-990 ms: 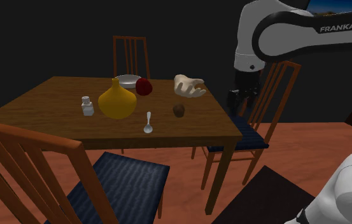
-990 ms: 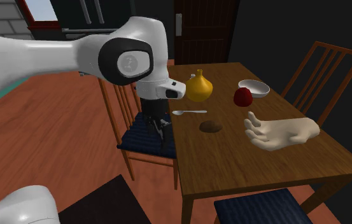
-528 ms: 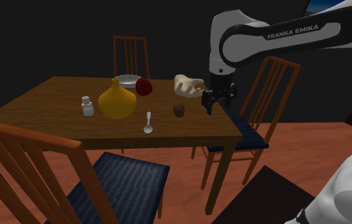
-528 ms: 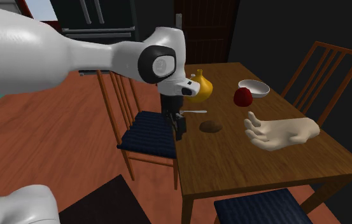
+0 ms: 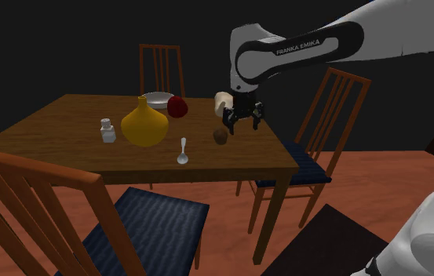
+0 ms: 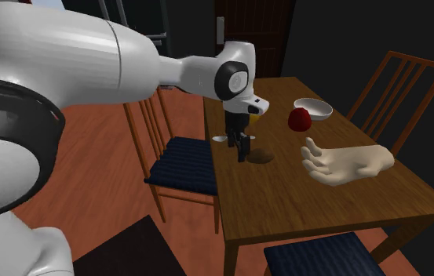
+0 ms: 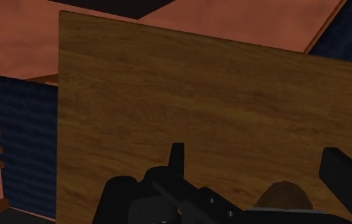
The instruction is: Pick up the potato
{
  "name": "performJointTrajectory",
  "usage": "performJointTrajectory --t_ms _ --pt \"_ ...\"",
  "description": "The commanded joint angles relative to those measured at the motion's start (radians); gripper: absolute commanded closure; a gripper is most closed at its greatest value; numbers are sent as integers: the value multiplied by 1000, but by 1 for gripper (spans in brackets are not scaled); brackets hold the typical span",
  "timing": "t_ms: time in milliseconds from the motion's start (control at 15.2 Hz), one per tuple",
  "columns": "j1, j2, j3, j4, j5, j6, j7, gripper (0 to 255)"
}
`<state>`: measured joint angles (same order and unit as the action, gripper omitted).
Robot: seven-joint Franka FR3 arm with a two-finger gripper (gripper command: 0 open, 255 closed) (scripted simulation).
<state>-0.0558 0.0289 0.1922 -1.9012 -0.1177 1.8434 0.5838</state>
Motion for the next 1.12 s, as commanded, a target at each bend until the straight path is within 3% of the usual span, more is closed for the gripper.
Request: performJointTrajectory --t_ms 0,594,1056 --pt "3 78 1 72 -14 7 52 0" --pt "29 439 -36 509 -62 -58 205 0" --pt "27 455 -39 440 -67 26 216 0"
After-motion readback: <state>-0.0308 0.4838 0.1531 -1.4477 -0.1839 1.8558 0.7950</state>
